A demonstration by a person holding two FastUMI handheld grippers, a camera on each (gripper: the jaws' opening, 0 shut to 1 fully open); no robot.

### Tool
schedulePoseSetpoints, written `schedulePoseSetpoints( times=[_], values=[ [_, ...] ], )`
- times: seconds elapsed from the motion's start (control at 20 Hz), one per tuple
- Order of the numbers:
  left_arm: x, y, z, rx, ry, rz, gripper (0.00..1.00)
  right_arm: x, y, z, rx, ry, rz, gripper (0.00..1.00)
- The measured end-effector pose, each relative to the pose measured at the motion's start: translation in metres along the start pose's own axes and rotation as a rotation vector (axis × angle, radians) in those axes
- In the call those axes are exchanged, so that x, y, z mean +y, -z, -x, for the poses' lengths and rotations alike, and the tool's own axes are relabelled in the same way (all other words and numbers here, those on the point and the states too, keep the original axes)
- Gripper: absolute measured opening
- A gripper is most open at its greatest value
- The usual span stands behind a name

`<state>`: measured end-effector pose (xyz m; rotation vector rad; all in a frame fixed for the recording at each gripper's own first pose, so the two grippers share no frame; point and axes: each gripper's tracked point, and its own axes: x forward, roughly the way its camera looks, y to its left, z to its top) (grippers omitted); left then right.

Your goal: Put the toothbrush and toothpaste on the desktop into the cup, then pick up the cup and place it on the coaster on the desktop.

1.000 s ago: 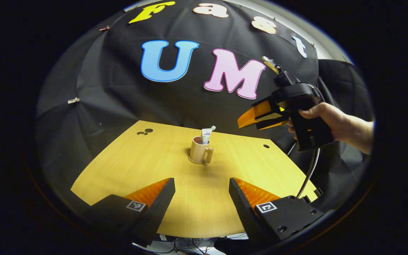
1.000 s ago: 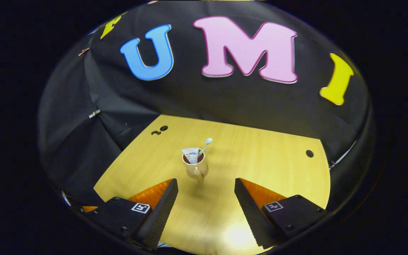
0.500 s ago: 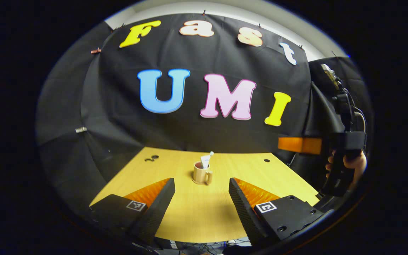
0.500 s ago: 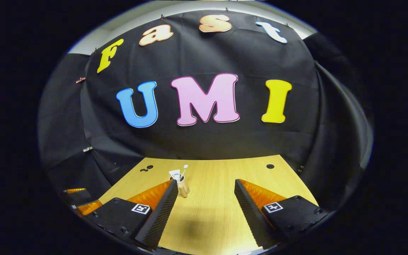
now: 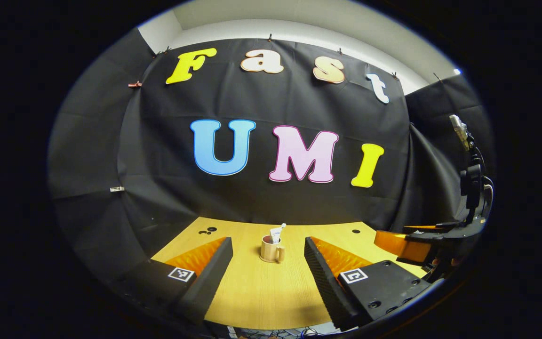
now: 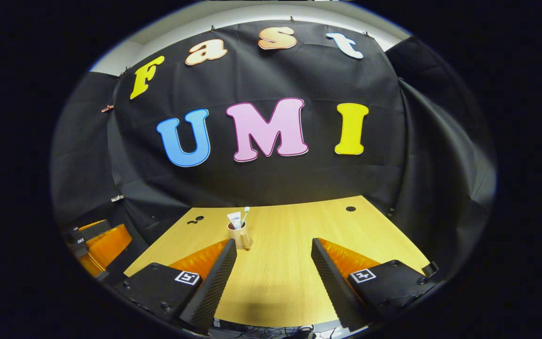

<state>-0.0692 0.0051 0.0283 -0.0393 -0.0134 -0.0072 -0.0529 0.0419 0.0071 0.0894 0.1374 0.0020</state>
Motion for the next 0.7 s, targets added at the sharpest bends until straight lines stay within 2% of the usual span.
schedulePoseSetpoints(
  times=[0.3,0.45,0.7],
  values=[
    [0.009,0.008,-0.004,0.026,-0.013,0.030,0.97,0.018,0.015,-0.003,0.058,-0.039,0.003,0.98],
    [0.016,0.014,-0.005,0.044,-0.026,-0.010,0.97,0.030,0.016,-0.005,0.057,-0.065,0.030,0.98],
    [0.013,0.009,-0.009,0.023,0.003,0.001,0.97,0.039,0.019,-0.008,0.072,-0.080,0.035,0.98]
  ],
)
